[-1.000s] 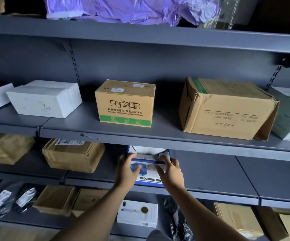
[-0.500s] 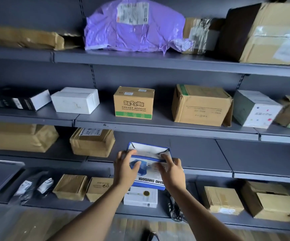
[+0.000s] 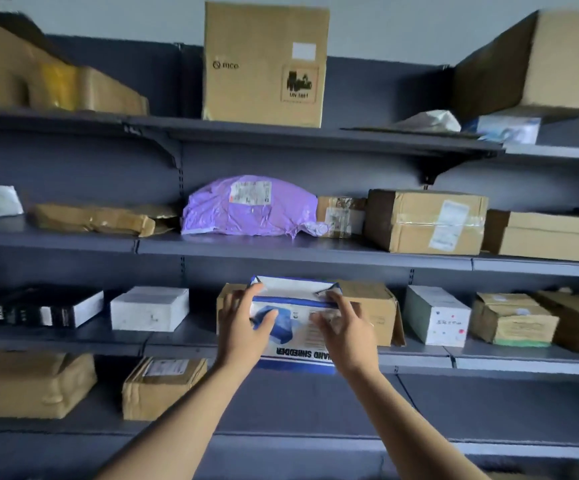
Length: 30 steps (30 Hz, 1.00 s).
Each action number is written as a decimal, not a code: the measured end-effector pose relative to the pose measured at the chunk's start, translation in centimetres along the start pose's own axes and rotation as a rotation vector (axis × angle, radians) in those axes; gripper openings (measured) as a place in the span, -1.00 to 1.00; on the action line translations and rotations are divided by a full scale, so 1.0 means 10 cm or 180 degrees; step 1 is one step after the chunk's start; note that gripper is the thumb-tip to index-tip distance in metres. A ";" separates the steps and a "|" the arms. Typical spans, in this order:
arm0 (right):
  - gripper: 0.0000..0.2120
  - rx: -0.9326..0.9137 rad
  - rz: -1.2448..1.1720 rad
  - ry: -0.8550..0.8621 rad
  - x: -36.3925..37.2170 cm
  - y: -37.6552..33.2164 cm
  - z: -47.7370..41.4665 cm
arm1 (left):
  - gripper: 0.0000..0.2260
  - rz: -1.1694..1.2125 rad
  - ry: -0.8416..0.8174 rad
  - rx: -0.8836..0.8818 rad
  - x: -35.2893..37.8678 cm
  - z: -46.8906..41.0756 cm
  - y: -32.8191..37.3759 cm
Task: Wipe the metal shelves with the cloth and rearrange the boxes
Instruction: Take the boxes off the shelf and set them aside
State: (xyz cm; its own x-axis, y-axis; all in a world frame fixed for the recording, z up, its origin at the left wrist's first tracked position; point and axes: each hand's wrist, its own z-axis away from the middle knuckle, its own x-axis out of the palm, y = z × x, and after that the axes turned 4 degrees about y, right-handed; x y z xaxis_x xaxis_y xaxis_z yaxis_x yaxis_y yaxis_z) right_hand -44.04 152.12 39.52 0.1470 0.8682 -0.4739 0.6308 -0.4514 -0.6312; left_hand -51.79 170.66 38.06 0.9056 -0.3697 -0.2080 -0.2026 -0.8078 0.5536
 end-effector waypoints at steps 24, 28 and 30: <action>-0.45 -0.0177 -0.0407 0.0305 -0.24 0.06 -2.43 | -0.37 -0.0092 -0.0023 -0.0227 1.28 -1.98 0.35; -0.45 -0.0261 -0.0235 0.0244 -0.13 0.23 -2.69 | -0.38 -0.0276 -0.0021 -0.0170 1.48 -2.14 0.22; -0.45 -0.0195 -0.0152 0.0200 -0.07 0.28 -2.82 | -0.40 -0.0381 -0.0049 -0.0168 1.56 -2.24 0.18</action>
State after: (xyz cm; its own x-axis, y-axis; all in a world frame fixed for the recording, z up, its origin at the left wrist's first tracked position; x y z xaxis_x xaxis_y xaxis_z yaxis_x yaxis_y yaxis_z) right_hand -20.86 156.06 55.40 0.1620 0.9005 -0.4036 0.6833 -0.3974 -0.6125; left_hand -29.72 173.74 53.84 0.9162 -0.2794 -0.2874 -0.0730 -0.8214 0.5657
